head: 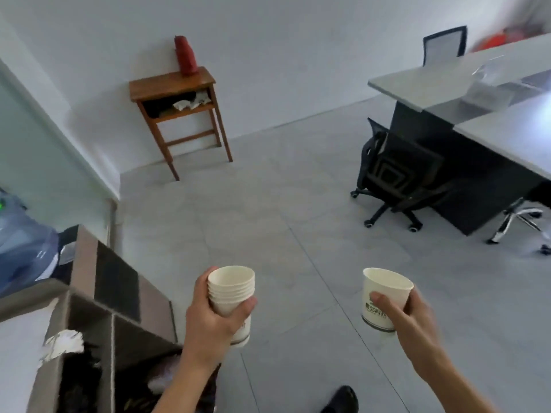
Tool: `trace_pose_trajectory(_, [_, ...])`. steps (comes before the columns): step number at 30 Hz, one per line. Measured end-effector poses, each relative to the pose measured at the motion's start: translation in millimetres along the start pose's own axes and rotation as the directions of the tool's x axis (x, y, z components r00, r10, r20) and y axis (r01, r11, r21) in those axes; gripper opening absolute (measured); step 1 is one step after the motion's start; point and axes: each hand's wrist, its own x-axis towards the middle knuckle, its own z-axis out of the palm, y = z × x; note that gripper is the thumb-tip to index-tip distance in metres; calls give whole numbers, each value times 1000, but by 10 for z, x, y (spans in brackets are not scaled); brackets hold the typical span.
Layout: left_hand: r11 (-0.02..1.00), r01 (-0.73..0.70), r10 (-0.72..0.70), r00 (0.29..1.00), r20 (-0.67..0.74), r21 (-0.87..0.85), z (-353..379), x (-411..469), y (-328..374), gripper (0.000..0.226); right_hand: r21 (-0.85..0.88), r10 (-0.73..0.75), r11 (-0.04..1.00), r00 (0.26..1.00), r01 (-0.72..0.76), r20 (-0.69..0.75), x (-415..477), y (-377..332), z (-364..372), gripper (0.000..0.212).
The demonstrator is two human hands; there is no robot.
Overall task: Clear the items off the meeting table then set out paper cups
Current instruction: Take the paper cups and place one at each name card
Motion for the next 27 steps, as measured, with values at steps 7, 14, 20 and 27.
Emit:
trace_pose_trajectory(7, [996,-88,88,996,-26,-17,1088,1055,469,64,34,-18,999,972,26,-234,1063,-168,-873,42])
trace_pose_trajectory(14, [986,-162,164,984,75,-41,2269,2045,894,67,-21,-79,997,898,78,-433,1986,-409,-1637,41])
trace_pose_trajectory(20, [973,-208,223,959,174,-102,3423,3023,1173,63,-51,-125,992,808,117,-575,2877,-671,-2127,53])
trace_pose_trajectory(27, [945,-270,322,867,380,-185,5073,4104,1826,64,-63,-136,990,692,129,-709,4010,-1090,-2672,47])
